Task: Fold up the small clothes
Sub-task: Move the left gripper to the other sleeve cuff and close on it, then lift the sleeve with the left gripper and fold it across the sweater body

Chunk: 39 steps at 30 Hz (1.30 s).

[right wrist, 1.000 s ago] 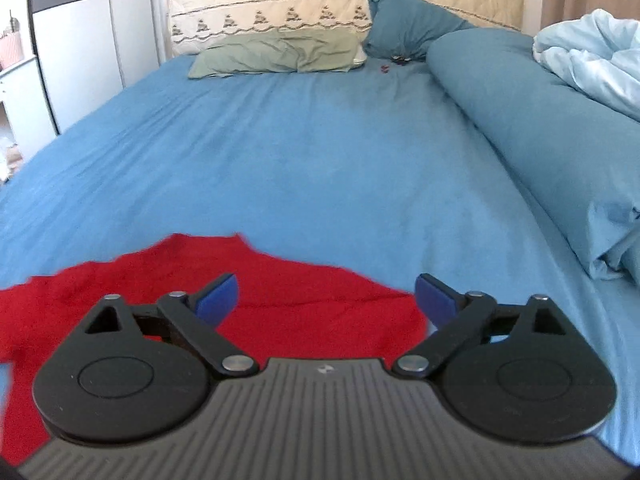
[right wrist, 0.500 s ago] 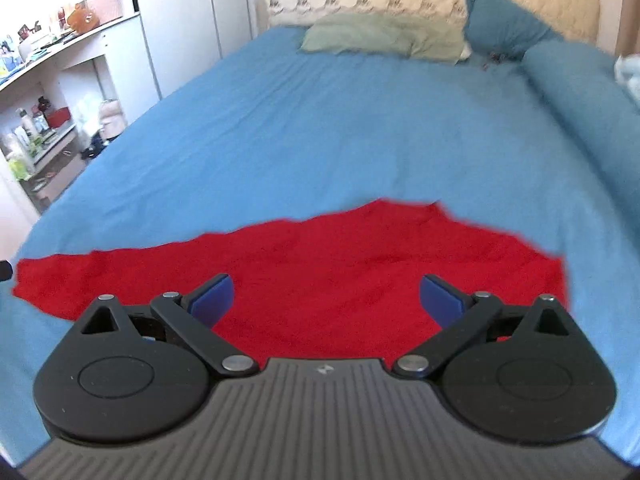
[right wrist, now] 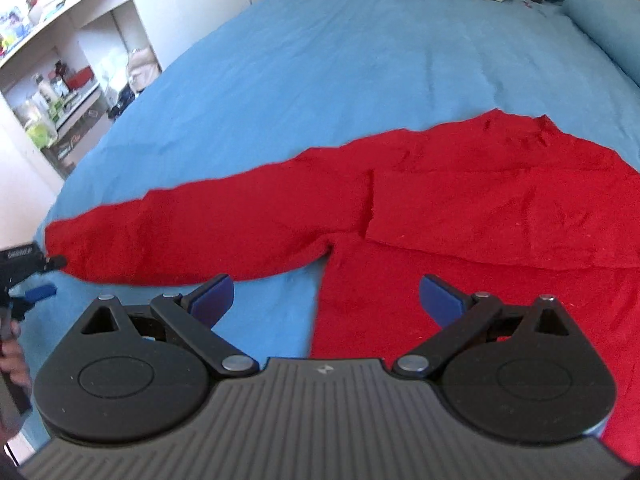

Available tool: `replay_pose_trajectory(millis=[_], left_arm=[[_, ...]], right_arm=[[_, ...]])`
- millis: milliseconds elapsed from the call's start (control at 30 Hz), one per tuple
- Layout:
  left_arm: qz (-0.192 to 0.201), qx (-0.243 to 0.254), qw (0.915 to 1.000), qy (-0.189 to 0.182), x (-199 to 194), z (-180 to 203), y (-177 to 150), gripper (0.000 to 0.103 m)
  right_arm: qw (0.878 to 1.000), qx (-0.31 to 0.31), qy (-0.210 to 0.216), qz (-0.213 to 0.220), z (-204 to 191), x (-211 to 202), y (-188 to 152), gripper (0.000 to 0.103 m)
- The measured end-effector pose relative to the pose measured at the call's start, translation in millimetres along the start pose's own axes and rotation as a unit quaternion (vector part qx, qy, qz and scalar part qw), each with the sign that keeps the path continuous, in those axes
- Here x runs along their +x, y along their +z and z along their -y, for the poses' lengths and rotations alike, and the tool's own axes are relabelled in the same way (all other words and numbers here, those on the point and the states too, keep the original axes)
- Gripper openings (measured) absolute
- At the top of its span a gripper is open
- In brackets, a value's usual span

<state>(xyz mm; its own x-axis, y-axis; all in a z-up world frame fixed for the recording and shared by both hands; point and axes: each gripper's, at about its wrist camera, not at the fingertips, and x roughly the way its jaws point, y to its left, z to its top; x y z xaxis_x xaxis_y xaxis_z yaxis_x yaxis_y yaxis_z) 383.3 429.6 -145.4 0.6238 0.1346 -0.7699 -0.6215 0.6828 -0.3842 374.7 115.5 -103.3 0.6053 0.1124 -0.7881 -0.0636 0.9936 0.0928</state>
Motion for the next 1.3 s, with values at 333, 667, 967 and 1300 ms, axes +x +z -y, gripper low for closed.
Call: replay_pose_trajectory(millis=[333, 667, 967, 1300], left_arm=[[0.035, 0.009, 0.9990, 0.026, 19.1, 6.7, 9.1, 0.012], [0.126, 0.131, 0.9833, -0.006, -51.1, 99.6, 0.2, 0.005], [0.144, 0.303, 0.9245, -0.180, -120.9, 302.1, -96.4, 0.005], [0.014, 0.434, 0.8731, -0.222, -55.6, 431.1, -323.0, 0.005]], right_arm=[[1.000, 0.020, -0.011, 0.016, 14.3, 21.1, 2.7, 0.103], [0.995, 0.076, -0.011, 0.055, 71.7, -3.0, 16.9, 0.103], [0.984, 0.134, -0.040, 0.106, 195.6, -63.2, 32.2, 0.103], [0.976, 0.171, -0.092, 0.101, 372.8, -85.9, 2.9, 0.103]])
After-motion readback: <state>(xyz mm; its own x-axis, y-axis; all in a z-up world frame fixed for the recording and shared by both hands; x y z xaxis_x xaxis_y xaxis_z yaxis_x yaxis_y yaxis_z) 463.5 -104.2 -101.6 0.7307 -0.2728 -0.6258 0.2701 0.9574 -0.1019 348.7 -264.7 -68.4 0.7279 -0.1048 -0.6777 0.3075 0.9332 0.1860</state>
